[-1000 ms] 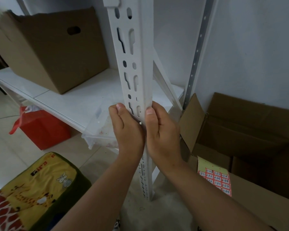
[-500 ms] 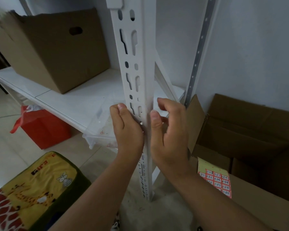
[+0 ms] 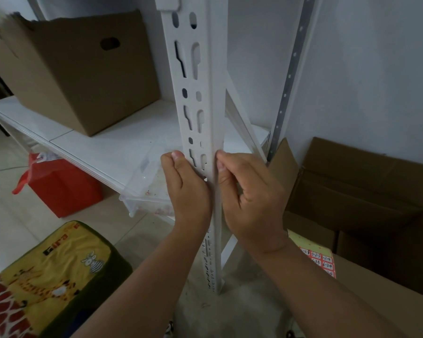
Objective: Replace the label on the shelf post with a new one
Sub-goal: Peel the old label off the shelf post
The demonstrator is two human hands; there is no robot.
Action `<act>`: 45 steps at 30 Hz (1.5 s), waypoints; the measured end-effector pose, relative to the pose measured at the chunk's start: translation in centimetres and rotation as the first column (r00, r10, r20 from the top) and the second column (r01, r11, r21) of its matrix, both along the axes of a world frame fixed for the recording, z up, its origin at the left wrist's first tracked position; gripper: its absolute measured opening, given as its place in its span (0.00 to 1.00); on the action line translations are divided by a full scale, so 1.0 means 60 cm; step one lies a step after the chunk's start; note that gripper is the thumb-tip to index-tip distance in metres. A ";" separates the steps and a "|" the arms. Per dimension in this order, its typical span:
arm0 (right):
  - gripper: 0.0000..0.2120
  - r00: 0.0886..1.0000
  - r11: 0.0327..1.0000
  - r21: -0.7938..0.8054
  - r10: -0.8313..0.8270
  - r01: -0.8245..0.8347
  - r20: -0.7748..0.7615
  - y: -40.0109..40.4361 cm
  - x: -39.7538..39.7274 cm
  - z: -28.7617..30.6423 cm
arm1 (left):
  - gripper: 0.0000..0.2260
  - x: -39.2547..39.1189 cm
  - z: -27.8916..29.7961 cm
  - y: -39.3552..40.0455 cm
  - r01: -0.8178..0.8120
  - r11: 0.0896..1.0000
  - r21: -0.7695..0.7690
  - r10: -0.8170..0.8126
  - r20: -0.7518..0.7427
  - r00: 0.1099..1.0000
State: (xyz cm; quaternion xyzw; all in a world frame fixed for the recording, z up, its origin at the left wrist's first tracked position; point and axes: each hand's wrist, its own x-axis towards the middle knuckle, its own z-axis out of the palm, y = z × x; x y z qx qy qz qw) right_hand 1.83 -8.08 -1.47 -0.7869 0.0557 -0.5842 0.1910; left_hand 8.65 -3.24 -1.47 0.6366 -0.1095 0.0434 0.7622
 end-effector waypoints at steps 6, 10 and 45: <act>0.07 0.999 0.999 0.018 0.031 -0.030 -0.043 -0.003 -0.006 -0.009 | 0.13 -0.004 0.001 -0.001 -0.007 1.000 0.003 0.007 -0.006 1.000; 0.09 0.996 0.998 0.019 0.056 -0.055 -0.065 -0.003 -0.010 -0.012 | 0.13 -0.004 0.002 -0.001 -0.023 1.000 0.009 0.023 -0.004 1.000; 0.14 0.994 0.975 -0.219 -0.060 0.040 -0.086 -0.010 -0.020 -0.010 | 0.13 -0.009 0.005 0.002 -0.009 1.000 0.014 0.009 0.000 1.000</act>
